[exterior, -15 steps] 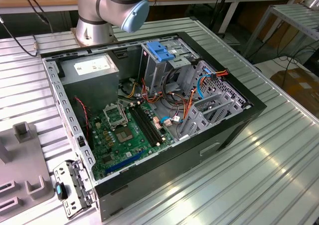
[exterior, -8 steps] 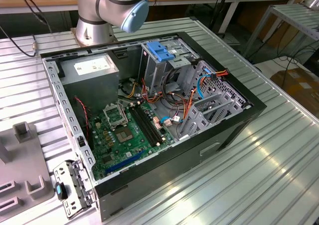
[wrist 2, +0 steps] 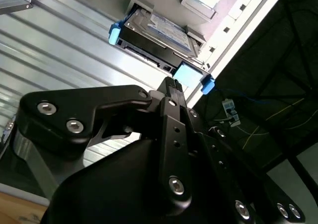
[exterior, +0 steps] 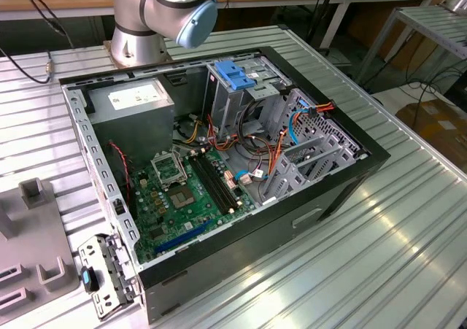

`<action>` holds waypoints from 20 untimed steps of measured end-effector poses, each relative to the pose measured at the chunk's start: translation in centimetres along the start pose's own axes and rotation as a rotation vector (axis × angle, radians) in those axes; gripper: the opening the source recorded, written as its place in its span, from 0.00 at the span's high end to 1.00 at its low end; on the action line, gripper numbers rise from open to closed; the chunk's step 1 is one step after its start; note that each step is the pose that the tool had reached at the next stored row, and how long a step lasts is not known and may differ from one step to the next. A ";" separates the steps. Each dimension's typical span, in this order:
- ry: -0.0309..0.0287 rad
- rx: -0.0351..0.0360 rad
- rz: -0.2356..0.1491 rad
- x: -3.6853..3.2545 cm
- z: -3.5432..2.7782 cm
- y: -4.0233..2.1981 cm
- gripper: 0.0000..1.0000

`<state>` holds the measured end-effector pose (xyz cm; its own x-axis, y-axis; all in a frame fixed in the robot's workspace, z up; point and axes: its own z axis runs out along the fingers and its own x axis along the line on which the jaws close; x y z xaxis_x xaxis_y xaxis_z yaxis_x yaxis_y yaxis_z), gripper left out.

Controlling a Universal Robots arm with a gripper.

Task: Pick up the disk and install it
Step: 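Reach for the disk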

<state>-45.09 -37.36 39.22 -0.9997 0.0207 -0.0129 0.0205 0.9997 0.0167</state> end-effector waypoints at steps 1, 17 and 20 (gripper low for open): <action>0.0004 0.0001 -0.001 0.20 0.00 -0.01 0.89; 0.0007 0.0000 -0.007 1.96 0.05 -1.23 0.89; 0.0007 -0.0001 -0.007 1.98 0.05 -1.24 0.89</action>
<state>-47.09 -38.56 39.12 -0.9998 0.0135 -0.0123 0.0133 0.9998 0.0167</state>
